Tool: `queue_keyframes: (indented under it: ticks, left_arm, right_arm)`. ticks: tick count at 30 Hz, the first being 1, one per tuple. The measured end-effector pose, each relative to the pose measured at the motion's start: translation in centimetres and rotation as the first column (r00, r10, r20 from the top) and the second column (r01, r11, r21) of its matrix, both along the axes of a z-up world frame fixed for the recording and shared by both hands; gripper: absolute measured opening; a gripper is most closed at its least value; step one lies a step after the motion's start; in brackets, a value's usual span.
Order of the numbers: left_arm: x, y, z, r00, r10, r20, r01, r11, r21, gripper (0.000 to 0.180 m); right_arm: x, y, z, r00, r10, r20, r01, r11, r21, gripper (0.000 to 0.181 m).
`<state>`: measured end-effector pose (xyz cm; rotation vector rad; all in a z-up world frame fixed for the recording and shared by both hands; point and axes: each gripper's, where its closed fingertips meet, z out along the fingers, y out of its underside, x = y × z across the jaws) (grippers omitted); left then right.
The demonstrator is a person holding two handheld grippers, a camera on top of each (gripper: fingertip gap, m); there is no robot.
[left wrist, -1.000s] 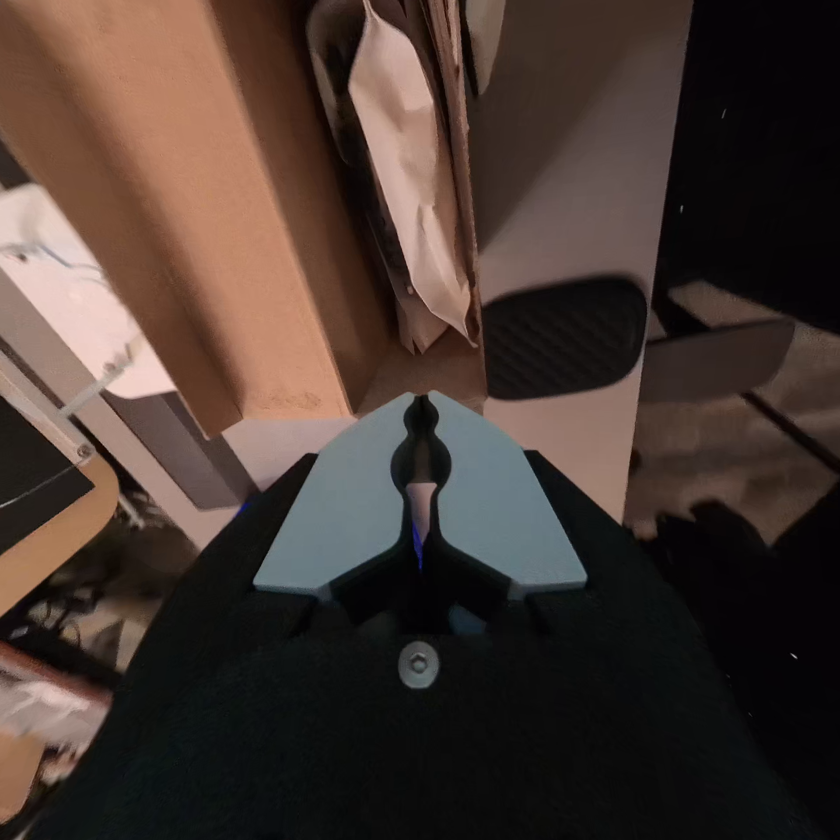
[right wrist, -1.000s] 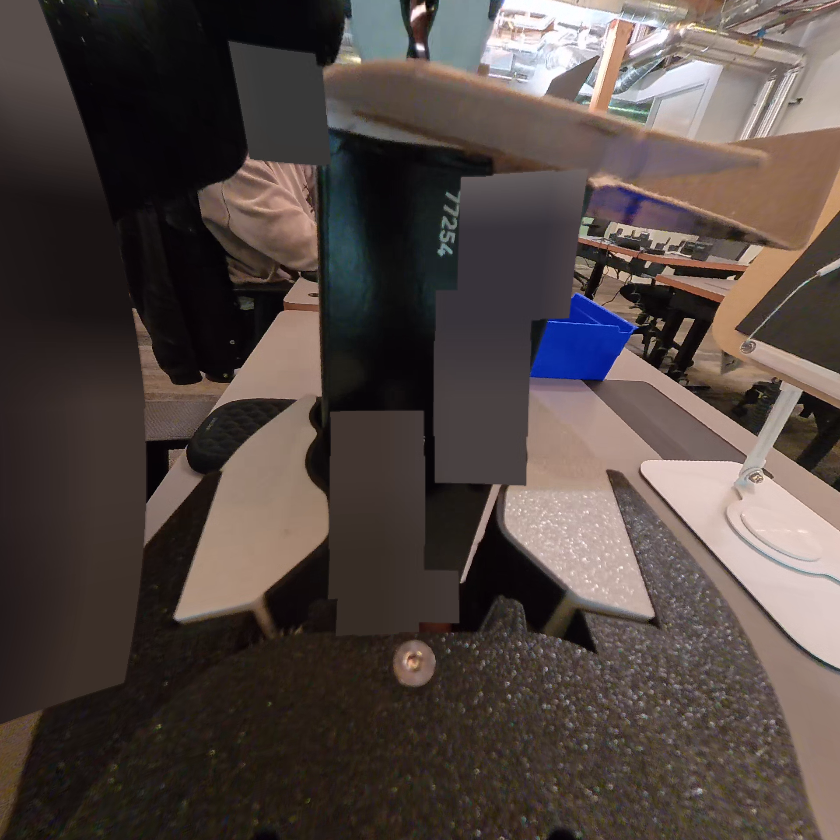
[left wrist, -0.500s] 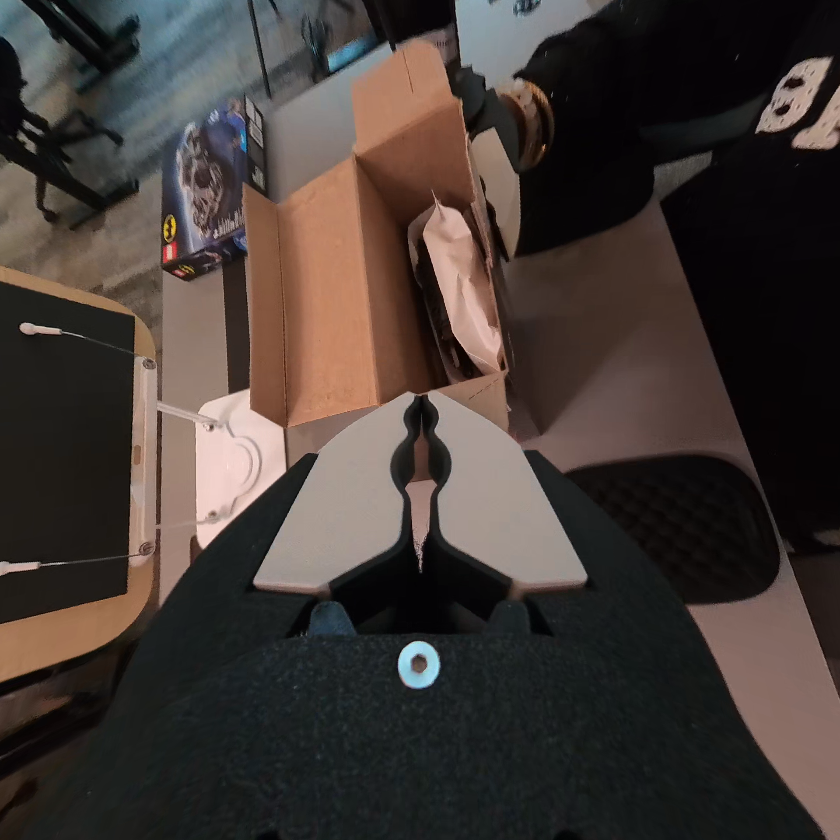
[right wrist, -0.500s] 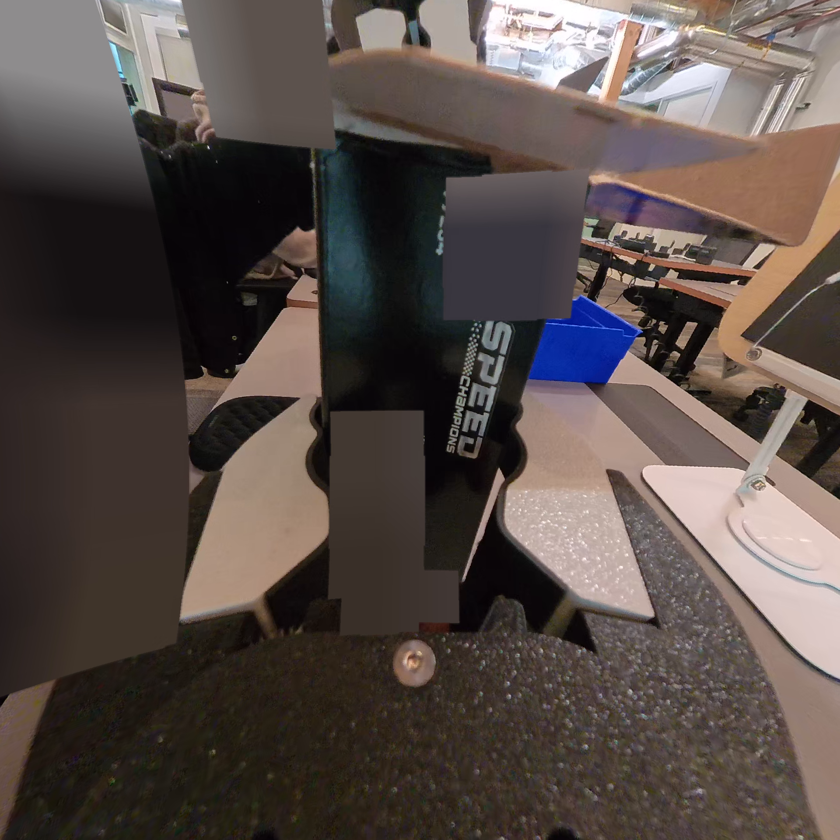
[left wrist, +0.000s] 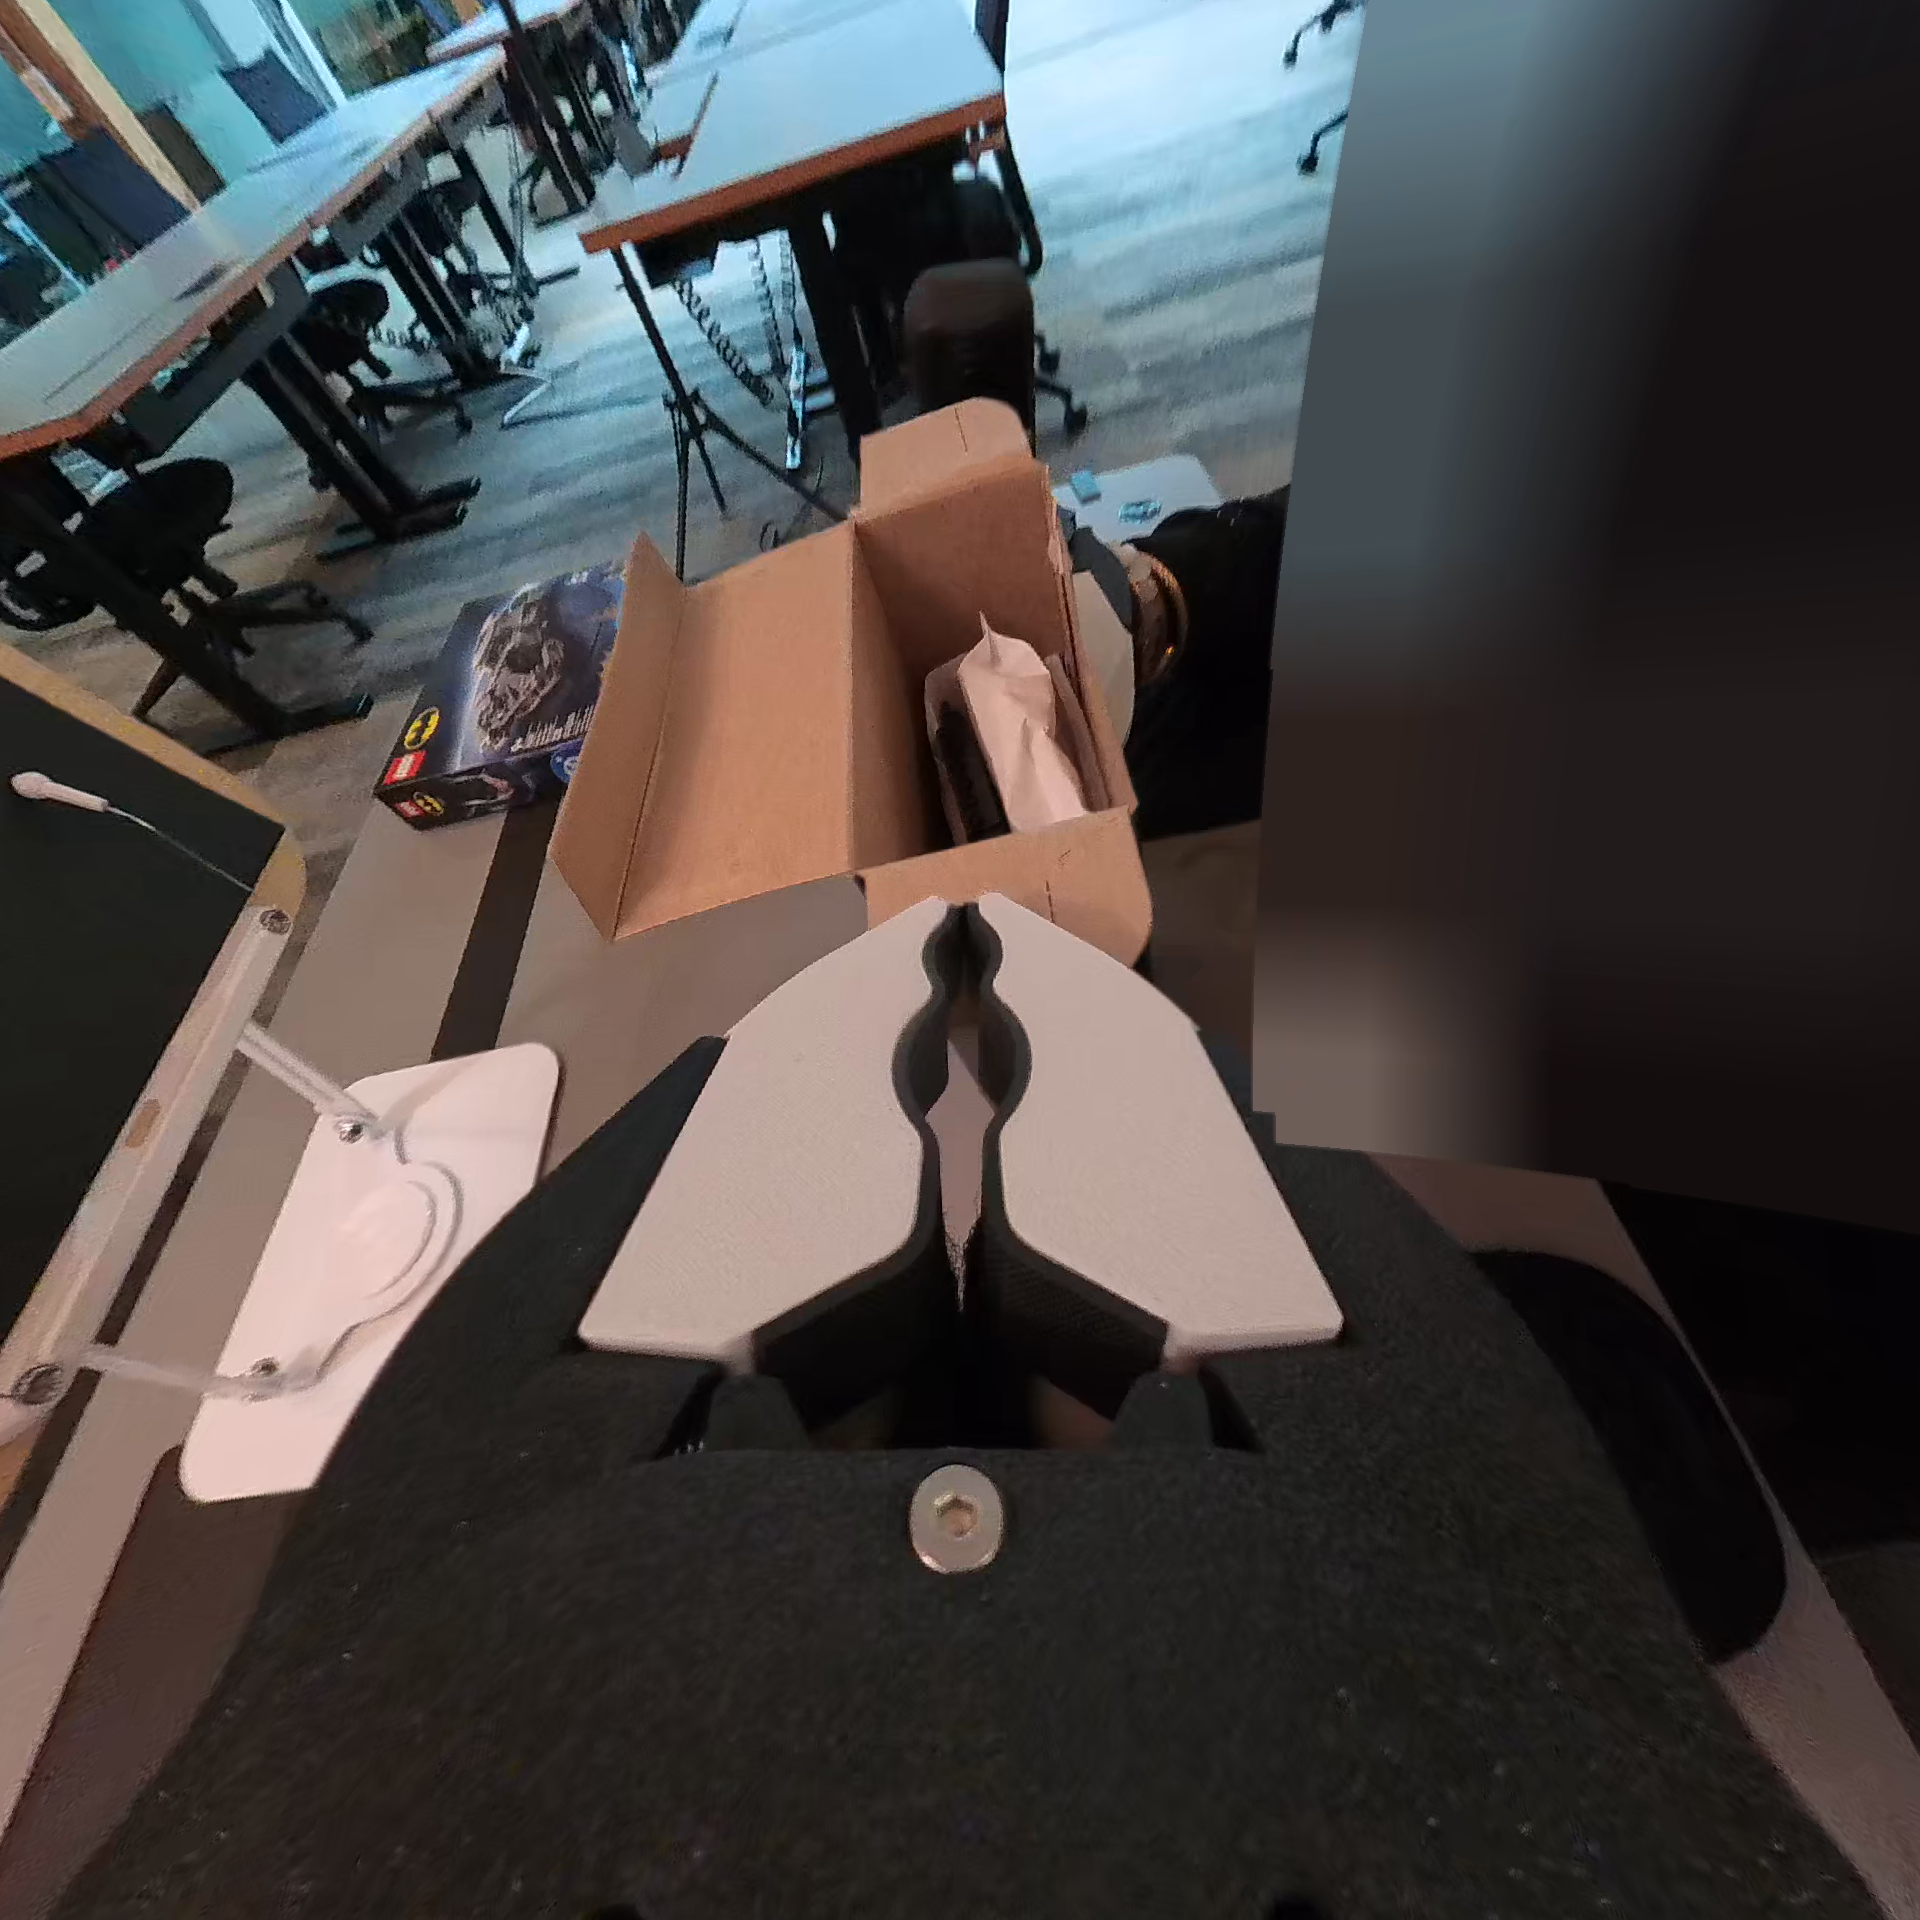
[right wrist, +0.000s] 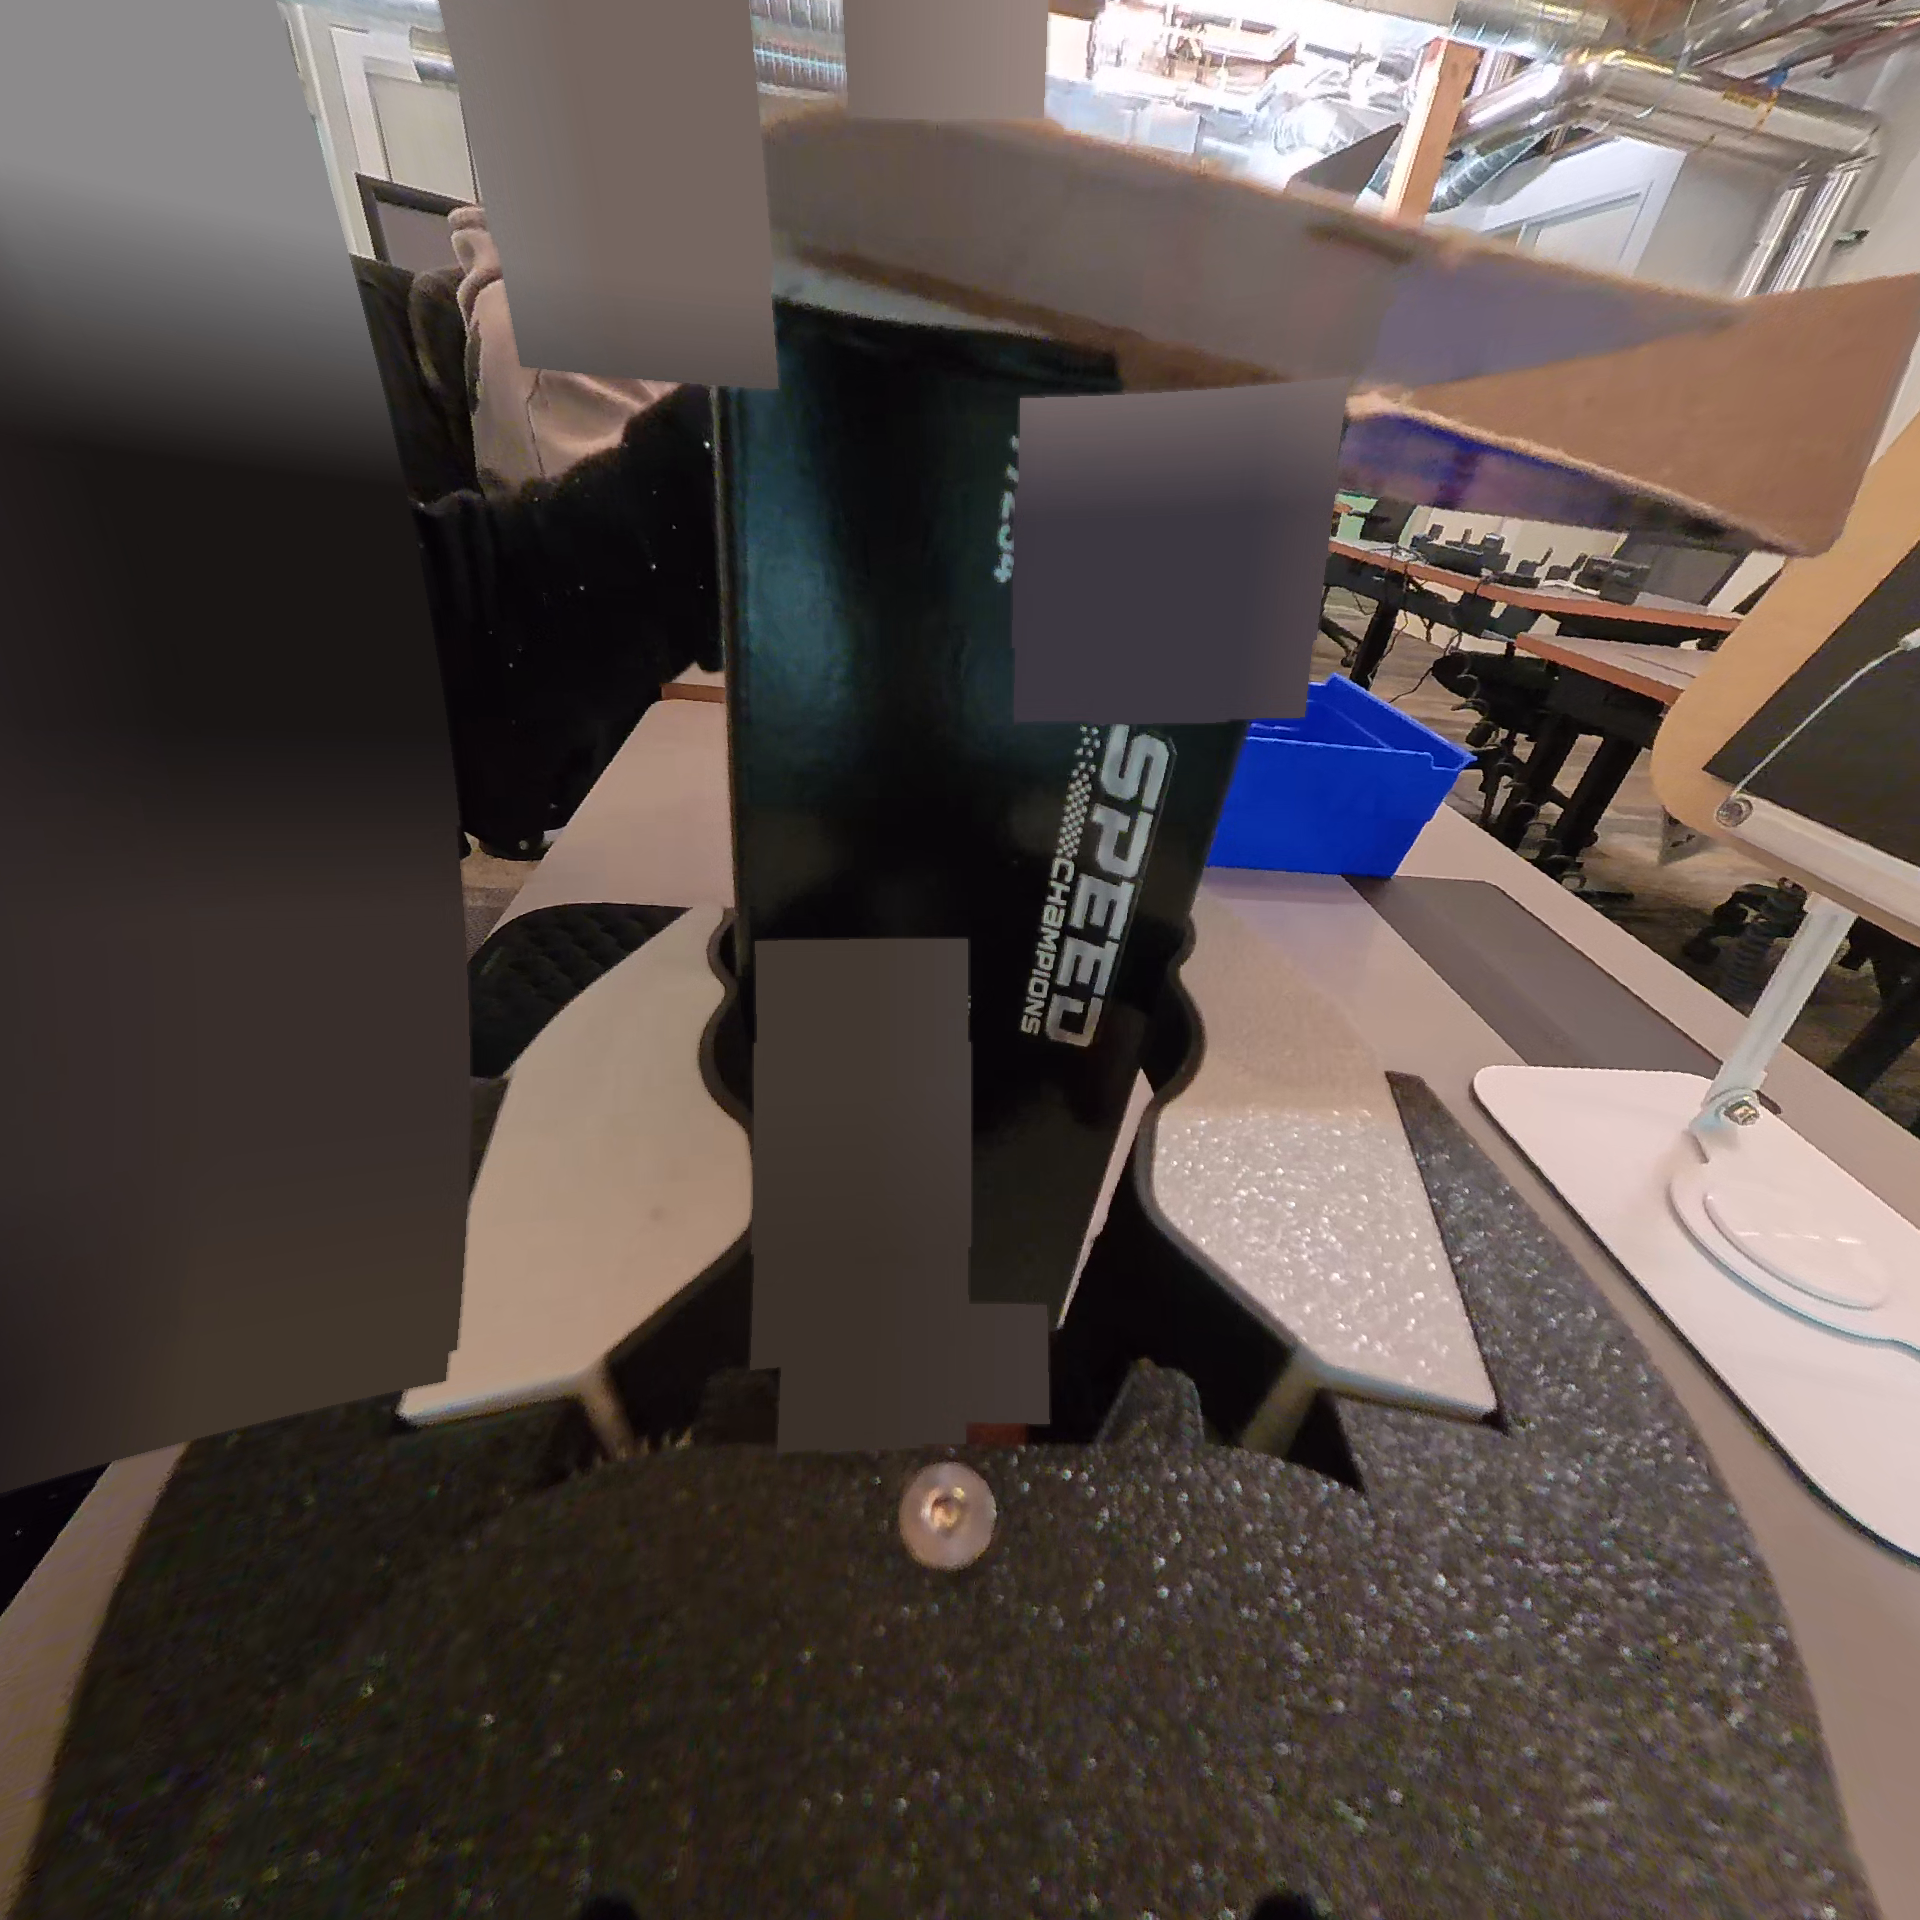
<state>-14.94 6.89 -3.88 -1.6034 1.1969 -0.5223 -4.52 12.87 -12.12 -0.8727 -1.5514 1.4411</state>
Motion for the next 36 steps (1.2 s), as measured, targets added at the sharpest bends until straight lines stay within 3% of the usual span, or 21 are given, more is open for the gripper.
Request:
queue_keyframes:
  ticks: [9, 23, 36]
  left_arm:
    - [0.8, 0.5, -2.3, 0.998, -0.020, 0.061, 0.023, 0.998, -0.060, 0.000]
    - [2.3, 1.2, -3.0, 0.989, -0.028, 0.146, 0.029, 1.000, -0.003, 0.000]
    - [1.6, 1.4, -2.6, 0.984, 0.069, 0.165, -0.083, 0.994, 0.077, 0.001]
  right_arm:
    - [-0.2, 0.2, -0.1, 1.000, -0.006, 0.002, 0.006, 1.000, -0.007, 0.074]
    - [-0.2, 0.5, -0.3, 0.999, -0.003, 0.036, 0.003, 1.000, -0.010, 0.074]
    - [0.0, 0.7, -0.2, 0.999, 0.005, 0.032, -0.005, 1.000, -0.017, 0.074]
